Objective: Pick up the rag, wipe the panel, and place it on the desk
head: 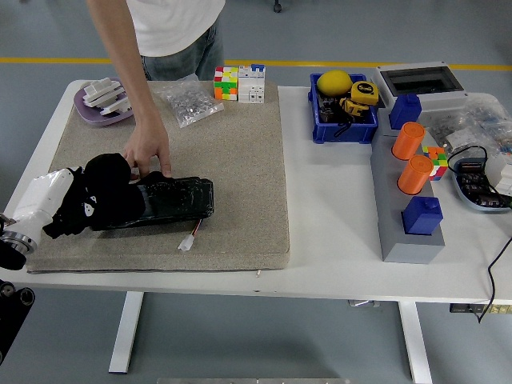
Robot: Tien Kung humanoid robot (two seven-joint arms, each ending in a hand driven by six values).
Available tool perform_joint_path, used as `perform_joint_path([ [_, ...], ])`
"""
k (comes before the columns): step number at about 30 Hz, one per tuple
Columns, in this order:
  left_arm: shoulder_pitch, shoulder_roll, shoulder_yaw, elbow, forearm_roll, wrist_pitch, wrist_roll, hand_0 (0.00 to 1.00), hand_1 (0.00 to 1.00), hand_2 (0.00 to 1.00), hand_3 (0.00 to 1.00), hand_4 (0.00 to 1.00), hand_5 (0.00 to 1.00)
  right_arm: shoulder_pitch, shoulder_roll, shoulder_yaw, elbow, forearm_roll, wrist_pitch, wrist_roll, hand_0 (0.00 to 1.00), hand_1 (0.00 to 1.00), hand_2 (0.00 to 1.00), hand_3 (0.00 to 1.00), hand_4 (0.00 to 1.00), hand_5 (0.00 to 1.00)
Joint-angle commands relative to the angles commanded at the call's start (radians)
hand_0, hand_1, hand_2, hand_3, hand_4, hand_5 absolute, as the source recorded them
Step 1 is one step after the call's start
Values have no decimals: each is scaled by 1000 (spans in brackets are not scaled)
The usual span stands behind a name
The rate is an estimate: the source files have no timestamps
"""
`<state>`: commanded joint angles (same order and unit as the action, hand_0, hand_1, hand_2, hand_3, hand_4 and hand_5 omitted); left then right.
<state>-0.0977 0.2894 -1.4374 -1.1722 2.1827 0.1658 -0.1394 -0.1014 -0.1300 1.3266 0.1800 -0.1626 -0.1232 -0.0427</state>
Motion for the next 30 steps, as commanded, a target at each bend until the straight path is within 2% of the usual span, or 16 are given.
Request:
perform_joint_path([
  [6,-4,0,16,-3,0,11,11,281,210,554,424,32,2,0,1,0,0,0,1,0,526,605,653,581,998,479],
  [12,-13,-4,74,-28,-4,16,5,283,210,553,425,35,2,0,1,-3,0,3,2,1,526,605,654,581,998,480],
  [21,-49,-2,184,-68,-6,7,17,282,210,551,424,36,2,2,-1,-5,0,4,1,0,528,605,653,583,998,480],
  [30,-83,-13,295,-88,-24,2,22,283,210,551,424,37,2,4,-2,-4,0,0,4,1,530,605,653,582,998,481],
])
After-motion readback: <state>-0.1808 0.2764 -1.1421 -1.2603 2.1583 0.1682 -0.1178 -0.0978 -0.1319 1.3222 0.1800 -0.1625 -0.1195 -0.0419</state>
